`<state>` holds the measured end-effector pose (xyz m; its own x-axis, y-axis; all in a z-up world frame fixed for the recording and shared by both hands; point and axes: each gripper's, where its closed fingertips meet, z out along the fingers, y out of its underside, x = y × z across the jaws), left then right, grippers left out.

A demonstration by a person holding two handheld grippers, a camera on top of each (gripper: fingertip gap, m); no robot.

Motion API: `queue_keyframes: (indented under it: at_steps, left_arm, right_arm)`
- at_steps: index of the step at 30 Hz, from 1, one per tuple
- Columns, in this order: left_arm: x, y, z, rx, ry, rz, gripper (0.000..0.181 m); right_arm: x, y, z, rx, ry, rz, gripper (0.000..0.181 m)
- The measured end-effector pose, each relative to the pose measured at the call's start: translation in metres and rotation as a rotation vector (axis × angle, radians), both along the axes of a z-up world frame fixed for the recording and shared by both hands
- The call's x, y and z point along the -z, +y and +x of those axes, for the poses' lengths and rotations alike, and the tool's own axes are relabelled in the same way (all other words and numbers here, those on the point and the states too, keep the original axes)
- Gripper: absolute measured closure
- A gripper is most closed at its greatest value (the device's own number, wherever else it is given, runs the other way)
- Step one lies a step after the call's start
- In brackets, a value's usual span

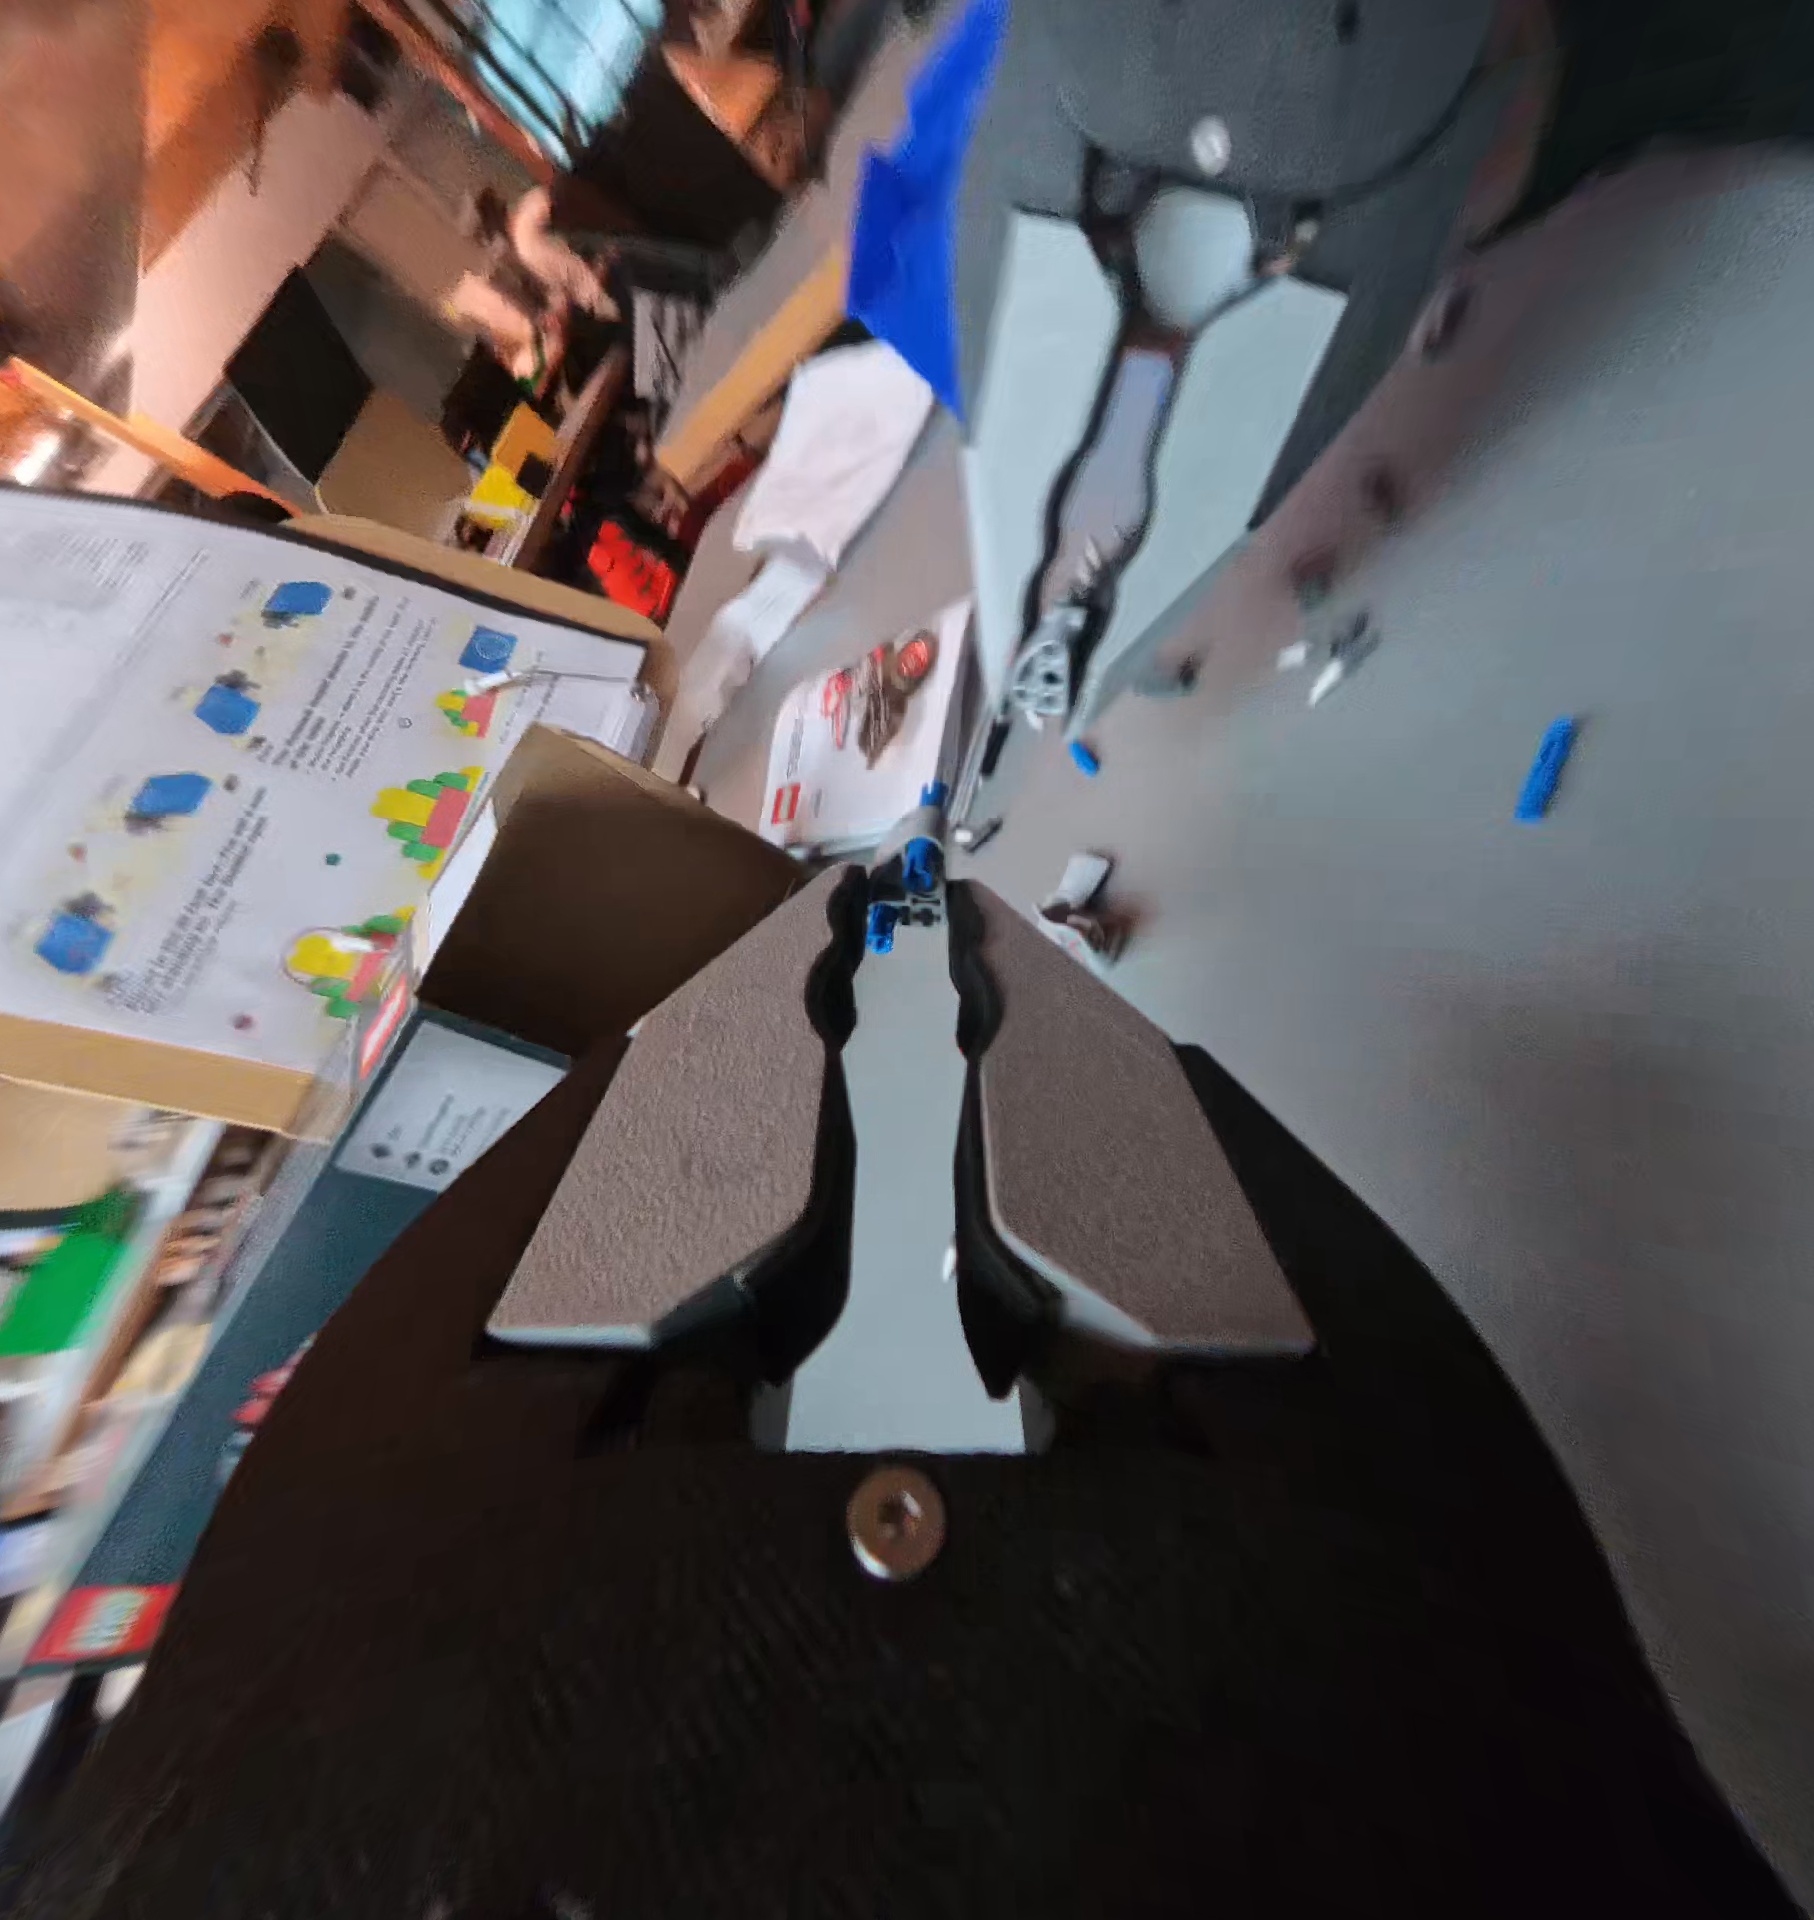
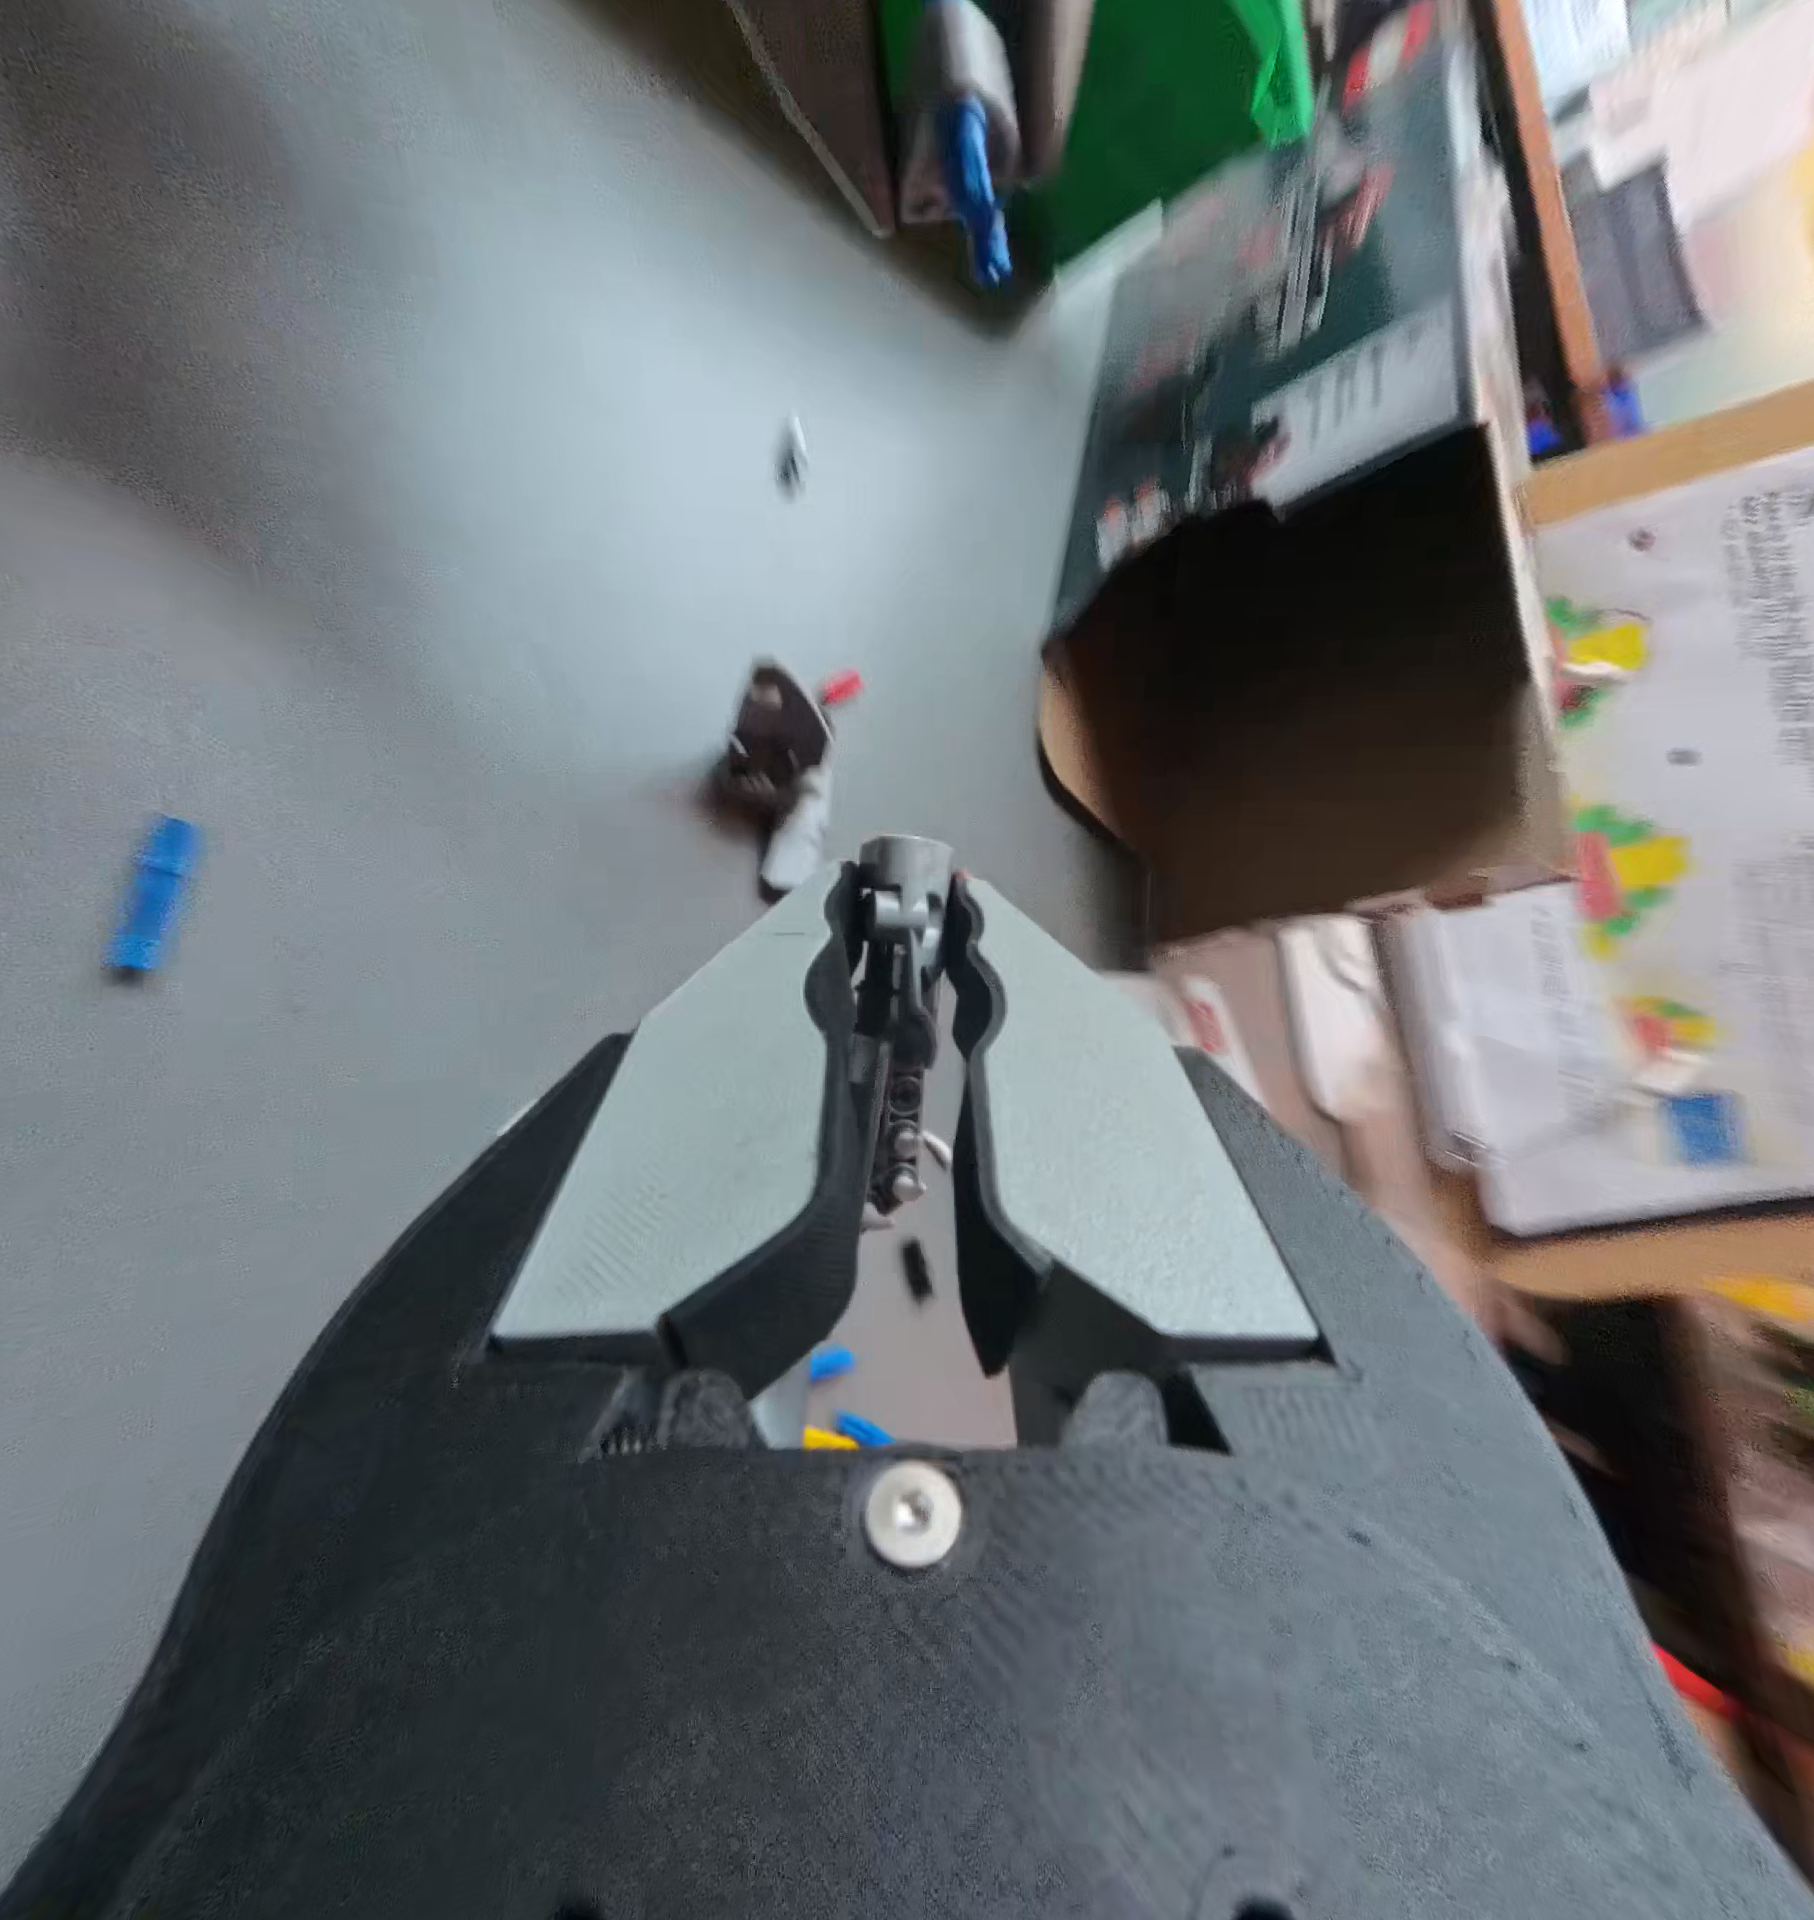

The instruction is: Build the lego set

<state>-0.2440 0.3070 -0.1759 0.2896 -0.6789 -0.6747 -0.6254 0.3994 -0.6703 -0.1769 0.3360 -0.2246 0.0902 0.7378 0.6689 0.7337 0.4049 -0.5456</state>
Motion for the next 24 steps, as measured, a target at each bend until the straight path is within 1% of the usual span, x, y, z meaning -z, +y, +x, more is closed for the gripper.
queue_keyframes:
  at_steps: [1, 2, 3, 4, 5, 7, 9, 10, 14, 18, 21, 24]
  left_arm:
    - [-0.006, -0.001, -0.007, 0.022, -0.068, -0.053, 0.167]
    - [-0.002, 0.002, -0.011, 0.020, -0.065, -0.071, 0.167]
    - [0.005, 0.005, -0.009, 0.015, -0.044, -0.072, 0.167]
    - [0.013, 0.005, -0.002, 0.026, -0.032, -0.105, 0.167]
    - [0.015, 0.005, 0.004, 0.029, -0.044, -0.122, 0.167]
    - [0.010, 0.000, 0.011, 0.075, -0.090, -0.120, 0.167]
    - [0.020, -0.003, 0.014, 0.104, -0.072, -0.184, 0.167]
    - [0.026, -0.002, 0.015, 0.099, -0.055, -0.203, 0.167]
    - [0.030, -0.002, 0.023, 0.124, -0.044, -0.133, 0.167]
    - [0.028, -0.004, 0.029, 0.135, -0.027, -0.047, 0.166]
    - [0.027, -0.006, 0.032, 0.151, -0.035, -0.024, 0.166]
    - [0.025, -0.003, 0.031, 0.140, -0.046, -0.025, 0.166]
  right_arm:
    - [-0.014, -0.006, -0.001, -0.035, 0.108, -0.070, 0.168]
    - [-0.029, -0.007, -0.002, -0.047, 0.184, -0.058, 0.169]
    - [-0.037, -0.007, -0.005, -0.054, 0.214, -0.021, 0.168]
    - [-0.035, -0.004, -0.008, -0.052, 0.207, 0.001, 0.168]
    - [-0.030, -0.002, -0.009, -0.049, 0.191, 0.013, 0.168]
    - [-0.025, -0.004, -0.012, -0.069, 0.184, 0.027, 0.168]
    - [-0.022, -0.013, -0.019, -0.135, 0.200, -0.014, 0.168]
    - [-0.015, -0.017, -0.021, -0.156, 0.178, -0.055, 0.168]
    - [0.016, -0.024, -0.026, -0.169, 0.071, -0.198, 0.168]
    - [0.028, -0.029, -0.031, -0.172, 0.054, -0.284, 0.165]
    - [0.029, -0.029, -0.031, -0.169, 0.071, -0.322, 0.162]
    - [0.011, -0.028, -0.030, -0.179, 0.187, -0.371, 0.162]
